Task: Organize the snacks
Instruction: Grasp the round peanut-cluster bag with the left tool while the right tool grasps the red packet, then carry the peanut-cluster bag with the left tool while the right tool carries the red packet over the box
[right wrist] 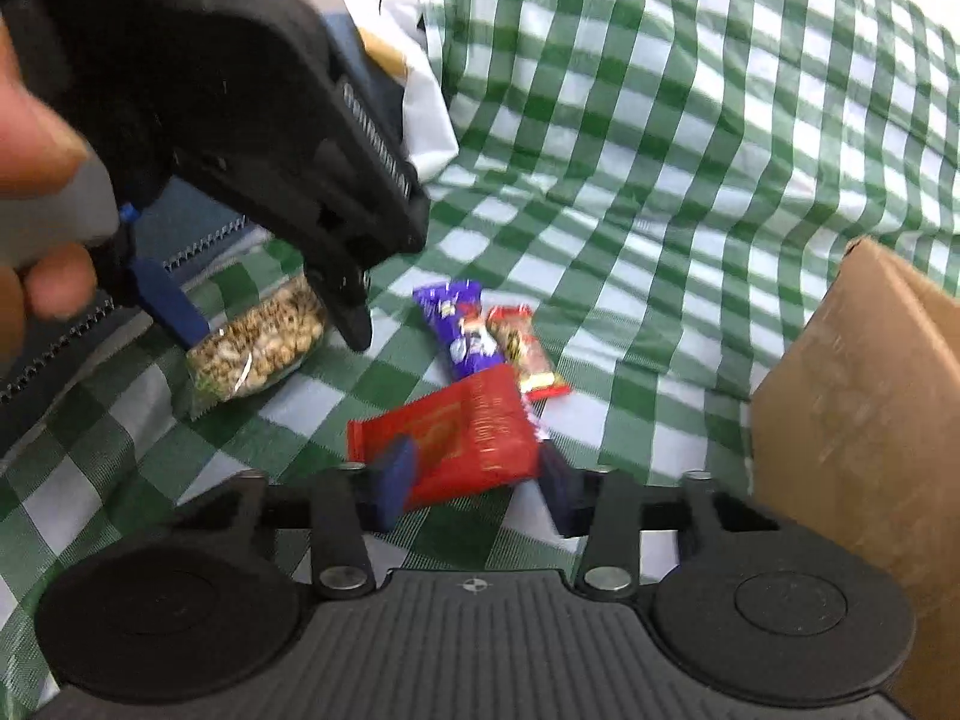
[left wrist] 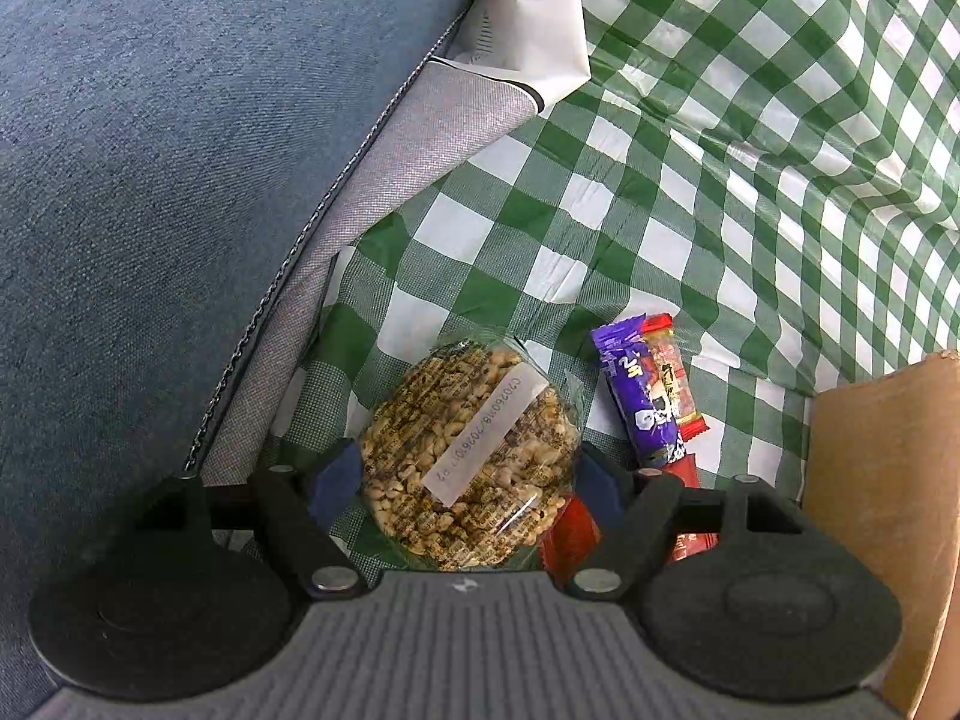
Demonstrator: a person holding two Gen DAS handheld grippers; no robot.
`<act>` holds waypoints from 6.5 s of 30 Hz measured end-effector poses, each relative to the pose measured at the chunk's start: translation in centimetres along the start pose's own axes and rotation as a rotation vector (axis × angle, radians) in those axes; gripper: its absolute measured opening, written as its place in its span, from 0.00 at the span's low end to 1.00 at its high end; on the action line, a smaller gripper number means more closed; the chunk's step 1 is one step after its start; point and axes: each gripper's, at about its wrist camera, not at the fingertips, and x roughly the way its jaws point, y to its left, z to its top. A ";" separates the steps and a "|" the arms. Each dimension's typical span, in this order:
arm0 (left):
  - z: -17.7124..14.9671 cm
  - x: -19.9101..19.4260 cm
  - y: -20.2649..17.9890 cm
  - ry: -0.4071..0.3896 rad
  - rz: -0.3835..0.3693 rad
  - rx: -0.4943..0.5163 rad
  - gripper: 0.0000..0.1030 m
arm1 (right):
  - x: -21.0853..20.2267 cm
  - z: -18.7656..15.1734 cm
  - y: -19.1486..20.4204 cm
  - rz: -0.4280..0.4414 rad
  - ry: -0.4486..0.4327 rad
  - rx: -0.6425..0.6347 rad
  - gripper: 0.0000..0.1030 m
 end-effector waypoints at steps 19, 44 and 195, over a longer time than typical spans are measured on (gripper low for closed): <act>-4.1 -3.4 1.6 -0.002 -0.074 -0.028 0.77 | -9.8 -1.8 0.2 0.095 -0.035 -0.051 0.00; -8.5 -3.0 -0.9 0.112 -0.054 0.260 0.83 | -13.2 -5.5 1.0 0.220 0.185 0.054 0.61; -20.6 -15.0 -18.9 -0.691 -0.603 0.672 0.83 | -25.3 -9.9 -21.2 -0.471 -0.255 0.263 0.43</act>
